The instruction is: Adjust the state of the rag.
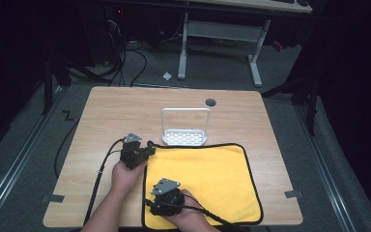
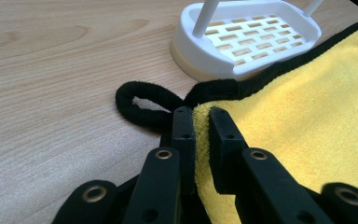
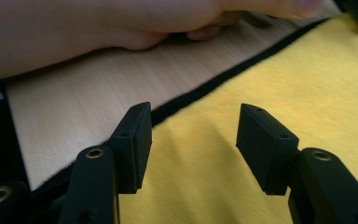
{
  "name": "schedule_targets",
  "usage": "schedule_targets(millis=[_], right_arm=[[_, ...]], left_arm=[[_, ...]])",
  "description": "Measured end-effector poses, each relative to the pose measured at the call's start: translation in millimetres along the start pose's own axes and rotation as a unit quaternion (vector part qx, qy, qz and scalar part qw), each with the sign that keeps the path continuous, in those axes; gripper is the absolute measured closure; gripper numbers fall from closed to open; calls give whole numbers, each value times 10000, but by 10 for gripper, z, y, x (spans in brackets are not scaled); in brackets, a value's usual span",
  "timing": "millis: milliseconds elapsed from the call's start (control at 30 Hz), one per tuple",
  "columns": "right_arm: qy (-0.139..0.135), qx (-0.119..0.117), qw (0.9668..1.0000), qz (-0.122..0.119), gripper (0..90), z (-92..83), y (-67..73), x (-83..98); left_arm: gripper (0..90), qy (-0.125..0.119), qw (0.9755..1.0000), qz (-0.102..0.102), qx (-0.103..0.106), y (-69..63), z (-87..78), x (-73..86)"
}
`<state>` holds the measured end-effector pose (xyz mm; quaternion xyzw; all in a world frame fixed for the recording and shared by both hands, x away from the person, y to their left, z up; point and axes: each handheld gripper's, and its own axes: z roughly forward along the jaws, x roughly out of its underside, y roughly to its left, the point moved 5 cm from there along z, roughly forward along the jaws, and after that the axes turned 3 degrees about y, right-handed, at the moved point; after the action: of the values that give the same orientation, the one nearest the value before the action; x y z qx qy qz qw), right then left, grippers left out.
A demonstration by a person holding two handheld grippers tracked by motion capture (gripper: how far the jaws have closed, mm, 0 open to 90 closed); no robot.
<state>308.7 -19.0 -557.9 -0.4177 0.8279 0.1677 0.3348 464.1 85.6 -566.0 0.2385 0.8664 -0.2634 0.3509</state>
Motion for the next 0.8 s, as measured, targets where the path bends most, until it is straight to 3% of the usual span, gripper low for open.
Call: schedule_targets(millis=[300,567,700,800], right_arm=[[97,-252,9996,-58,437,107,196,-13],[188,-330,9991,-169,408,69,237,24],[196,-283,9992,-219,442,67,229,37],[181,-173,9992,-309,531,60,214,44]], left_arm=[[816,8,10000,-13,10,1,1,2],[815,23,10000,-47,27,8,3,1],[814,19,10000,-54,35,9,3,1],[815,24,10000,-65,43,11,4,1]])
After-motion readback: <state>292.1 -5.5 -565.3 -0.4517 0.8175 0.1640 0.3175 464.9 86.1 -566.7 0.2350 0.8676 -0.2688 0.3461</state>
